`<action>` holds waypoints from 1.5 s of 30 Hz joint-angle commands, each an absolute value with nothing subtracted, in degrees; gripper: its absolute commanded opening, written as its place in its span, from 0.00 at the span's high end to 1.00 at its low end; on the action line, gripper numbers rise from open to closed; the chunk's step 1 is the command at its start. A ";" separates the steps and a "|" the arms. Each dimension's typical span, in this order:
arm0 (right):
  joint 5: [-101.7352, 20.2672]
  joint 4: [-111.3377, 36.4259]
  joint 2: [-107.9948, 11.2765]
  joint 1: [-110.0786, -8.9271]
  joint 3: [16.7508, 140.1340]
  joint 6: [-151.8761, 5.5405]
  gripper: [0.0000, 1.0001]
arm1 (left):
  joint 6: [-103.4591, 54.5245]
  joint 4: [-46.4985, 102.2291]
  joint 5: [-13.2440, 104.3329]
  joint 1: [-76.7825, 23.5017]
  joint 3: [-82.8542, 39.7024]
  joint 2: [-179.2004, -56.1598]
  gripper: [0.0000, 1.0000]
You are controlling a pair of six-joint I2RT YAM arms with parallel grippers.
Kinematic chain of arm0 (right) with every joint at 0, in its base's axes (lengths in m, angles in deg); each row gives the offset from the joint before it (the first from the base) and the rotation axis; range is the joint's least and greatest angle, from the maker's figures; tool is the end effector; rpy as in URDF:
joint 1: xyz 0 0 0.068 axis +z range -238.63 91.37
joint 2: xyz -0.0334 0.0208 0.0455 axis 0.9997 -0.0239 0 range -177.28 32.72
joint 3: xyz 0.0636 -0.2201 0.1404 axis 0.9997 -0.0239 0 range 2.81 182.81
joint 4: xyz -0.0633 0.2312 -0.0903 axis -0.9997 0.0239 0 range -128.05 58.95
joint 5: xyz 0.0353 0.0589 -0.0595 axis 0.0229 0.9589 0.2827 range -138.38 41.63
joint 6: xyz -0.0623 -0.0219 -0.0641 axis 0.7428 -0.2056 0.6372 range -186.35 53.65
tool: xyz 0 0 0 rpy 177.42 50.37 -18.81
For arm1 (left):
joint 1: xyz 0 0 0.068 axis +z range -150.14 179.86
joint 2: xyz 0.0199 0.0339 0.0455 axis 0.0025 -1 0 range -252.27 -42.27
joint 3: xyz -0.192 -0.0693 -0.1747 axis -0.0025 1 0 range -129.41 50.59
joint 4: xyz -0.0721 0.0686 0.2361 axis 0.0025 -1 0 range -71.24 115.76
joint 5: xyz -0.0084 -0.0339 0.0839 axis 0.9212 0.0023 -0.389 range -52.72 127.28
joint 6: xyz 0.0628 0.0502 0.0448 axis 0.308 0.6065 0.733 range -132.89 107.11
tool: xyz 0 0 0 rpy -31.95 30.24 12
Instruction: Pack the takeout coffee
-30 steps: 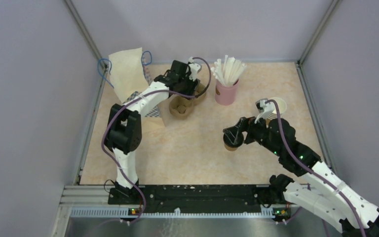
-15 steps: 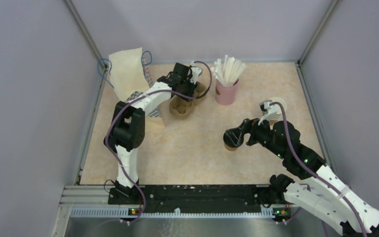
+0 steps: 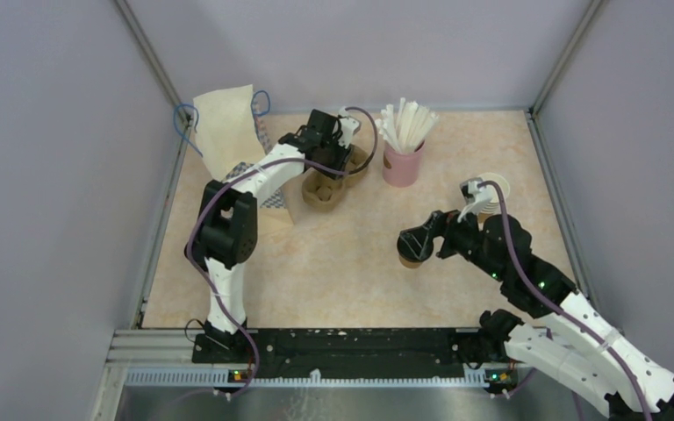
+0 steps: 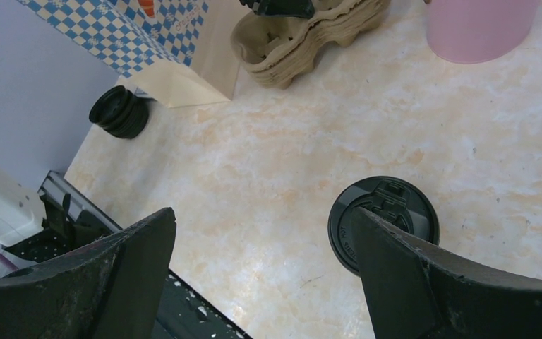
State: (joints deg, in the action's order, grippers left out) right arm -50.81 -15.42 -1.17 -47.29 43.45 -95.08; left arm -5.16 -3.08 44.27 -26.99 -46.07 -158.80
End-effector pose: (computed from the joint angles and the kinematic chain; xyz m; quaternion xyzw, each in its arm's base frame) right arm 0.1416 0.1199 0.3031 -0.0749 0.7944 0.3320 0.5031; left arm 0.4276 -0.2278 0.2037 0.2981 0.8854 -0.1147 0.3376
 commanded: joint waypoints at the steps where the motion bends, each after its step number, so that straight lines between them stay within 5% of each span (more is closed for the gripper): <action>1: -50.38 -17.73 -1.24 -47.50 42.58 -95.52 0.08 | -5.44 -2.53 46.94 -26.76 -48.31 -155.18 0.54; 3: -50.11 -18.21 -1.49 -47.50 42.26 -95.61 0.08 | -4.99 0.33 46.55 -26.69 -45.89 -154.66 0.51; 6: -50.30 -20.08 -1.75 -47.51 40.58 -95.91 0.08 | -4.92 -2.88 47.90 -26.68 -48.29 -157.35 0.68; 9: -50.35 -21.16 -3.11 -47.50 39.99 -96.97 0.08 | -5.88 -3.68 48.33 -26.67 -49.94 -157.67 0.58; 23: -52.28 -32.95 -11.00 -47.49 37.65 -103.31 0.04 | -7.38 -4.74 47.11 -26.61 -51.88 -157.58 0.51; 30: -52.30 -32.89 -13.67 -47.50 40.65 -99.33 0.04 | -6.74 -6.35 46.60 -26.66 -53.65 -157.32 0.41; 36: -55.17 -33.04 -15.59 -47.50 43.79 -95.96 0.04 | -7.18 -5.62 45.64 -26.64 -51.89 -157.84 0.10; 40: -58.65 -35.83 -14.79 -47.52 43.94 -95.02 0.04 | -6.70 -4.96 47.26 -26.59 -48.79 -158.40 0.17; 45: -62.16 -37.54 -13.49 -47.50 45.03 -93.76 0.05 | -5.03 -0.86 45.51 -26.51 -46.65 -160.28 0.48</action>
